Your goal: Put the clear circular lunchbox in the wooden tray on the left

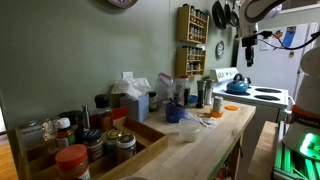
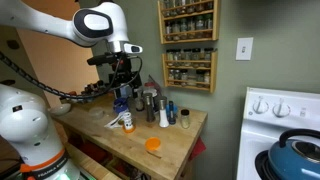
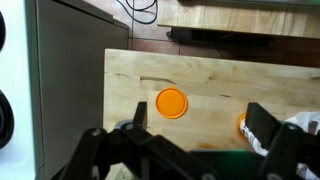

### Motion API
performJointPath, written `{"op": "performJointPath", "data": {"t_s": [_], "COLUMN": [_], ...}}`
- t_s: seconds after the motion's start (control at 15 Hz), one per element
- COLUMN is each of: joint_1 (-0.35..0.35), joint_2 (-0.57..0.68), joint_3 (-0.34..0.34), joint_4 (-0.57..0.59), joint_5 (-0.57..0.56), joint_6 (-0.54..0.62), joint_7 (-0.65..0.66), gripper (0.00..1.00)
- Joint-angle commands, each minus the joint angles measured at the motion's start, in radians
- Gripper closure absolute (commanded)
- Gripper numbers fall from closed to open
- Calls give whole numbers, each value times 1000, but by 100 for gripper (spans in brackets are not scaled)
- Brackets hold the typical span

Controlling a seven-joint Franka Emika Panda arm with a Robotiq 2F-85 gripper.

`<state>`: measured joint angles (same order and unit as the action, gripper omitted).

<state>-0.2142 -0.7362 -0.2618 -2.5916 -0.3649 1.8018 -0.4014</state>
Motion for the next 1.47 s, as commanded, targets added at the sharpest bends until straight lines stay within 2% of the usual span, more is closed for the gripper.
{"op": "performJointPath", "data": {"t_s": [0.0,1.13,1.4], "joint_1": [14,14,78], "joint_2": [-2,-1,-153], "joint_3": [-10,-10,86], "joint_4": [2,2,-83], "joint_5": [-6,-6,51], "joint_6": [-5,-5,-25], "joint_7": [7,7,52], "gripper": [0,0,0]}}
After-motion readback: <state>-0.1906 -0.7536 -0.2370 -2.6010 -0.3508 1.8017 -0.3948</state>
